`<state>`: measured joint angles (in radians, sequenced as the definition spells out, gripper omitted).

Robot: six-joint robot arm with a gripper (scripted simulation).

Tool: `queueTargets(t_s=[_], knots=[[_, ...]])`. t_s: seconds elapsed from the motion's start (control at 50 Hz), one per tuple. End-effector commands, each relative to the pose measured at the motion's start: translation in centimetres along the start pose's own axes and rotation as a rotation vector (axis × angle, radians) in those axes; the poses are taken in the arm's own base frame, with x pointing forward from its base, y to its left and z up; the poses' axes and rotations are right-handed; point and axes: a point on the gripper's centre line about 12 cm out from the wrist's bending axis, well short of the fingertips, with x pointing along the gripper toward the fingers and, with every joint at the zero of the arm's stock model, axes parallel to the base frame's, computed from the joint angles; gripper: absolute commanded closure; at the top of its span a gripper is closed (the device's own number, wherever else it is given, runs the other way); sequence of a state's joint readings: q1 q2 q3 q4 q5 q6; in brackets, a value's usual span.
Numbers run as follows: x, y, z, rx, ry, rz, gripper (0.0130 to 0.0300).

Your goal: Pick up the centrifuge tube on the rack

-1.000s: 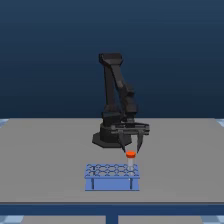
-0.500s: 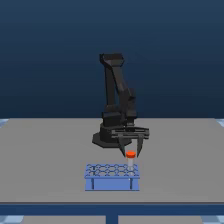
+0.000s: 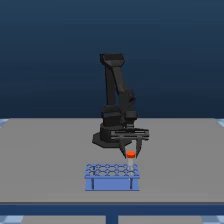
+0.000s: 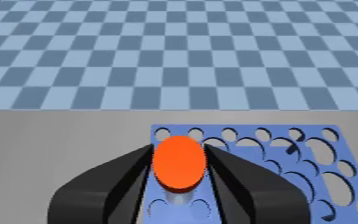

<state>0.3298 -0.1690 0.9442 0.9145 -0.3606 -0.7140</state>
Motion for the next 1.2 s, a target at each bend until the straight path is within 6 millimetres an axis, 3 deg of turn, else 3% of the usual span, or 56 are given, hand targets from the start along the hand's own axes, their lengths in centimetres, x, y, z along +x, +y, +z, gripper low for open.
queueTargets(t_s=[0.02, 0.62, 1.2], knots=[[0.0, 0.0, 0.0, 0.002, -0.001, -0.001, 0.03], [-0.1, 0.0, 0.1, 0.002, -0.001, -0.001, 0.03], [-1.1, 0.0, 1.9, 0.002, -0.001, -0.001, 0.03]])
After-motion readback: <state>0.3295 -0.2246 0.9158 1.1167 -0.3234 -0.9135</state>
